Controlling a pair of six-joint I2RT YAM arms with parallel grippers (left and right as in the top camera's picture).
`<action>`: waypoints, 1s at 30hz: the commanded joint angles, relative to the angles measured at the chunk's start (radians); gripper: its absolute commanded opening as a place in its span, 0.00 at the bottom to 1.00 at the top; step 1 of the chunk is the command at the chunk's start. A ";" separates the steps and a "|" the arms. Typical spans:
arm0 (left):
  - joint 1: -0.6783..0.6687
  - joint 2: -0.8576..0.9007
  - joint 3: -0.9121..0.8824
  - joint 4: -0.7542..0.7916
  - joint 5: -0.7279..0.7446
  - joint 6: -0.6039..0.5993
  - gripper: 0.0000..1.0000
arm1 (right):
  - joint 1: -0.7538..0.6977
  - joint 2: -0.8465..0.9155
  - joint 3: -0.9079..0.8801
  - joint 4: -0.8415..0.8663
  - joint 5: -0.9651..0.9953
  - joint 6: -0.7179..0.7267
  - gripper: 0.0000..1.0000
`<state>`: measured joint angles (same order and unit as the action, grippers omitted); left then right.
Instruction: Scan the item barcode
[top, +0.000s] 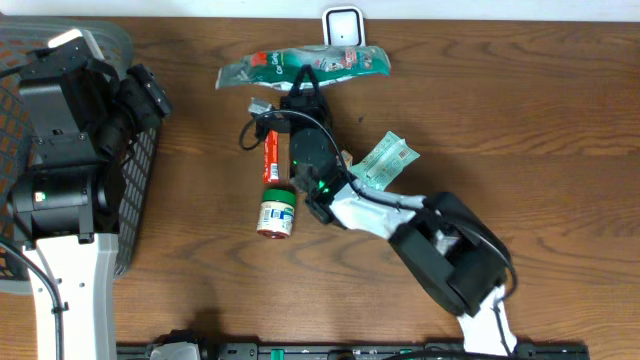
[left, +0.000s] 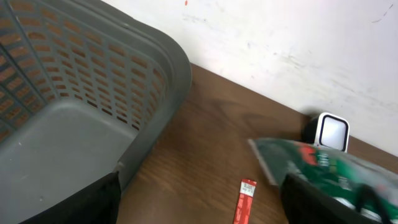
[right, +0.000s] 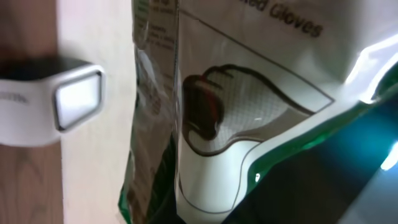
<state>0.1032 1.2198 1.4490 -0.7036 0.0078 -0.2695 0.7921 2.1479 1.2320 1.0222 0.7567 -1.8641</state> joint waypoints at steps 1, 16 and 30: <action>0.003 -0.005 0.008 0.000 -0.009 -0.001 0.82 | -0.051 0.096 0.061 0.042 -0.161 -0.052 0.01; 0.003 -0.005 0.008 0.000 -0.009 -0.001 0.82 | -0.135 0.417 0.569 -0.126 -0.161 0.063 0.01; 0.003 -0.005 0.008 0.000 -0.009 -0.001 0.82 | -0.164 0.480 0.573 -0.227 -0.212 0.280 0.01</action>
<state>0.1032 1.2198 1.4490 -0.7036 0.0078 -0.2695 0.6529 2.6175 1.7878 0.7887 0.5632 -1.6600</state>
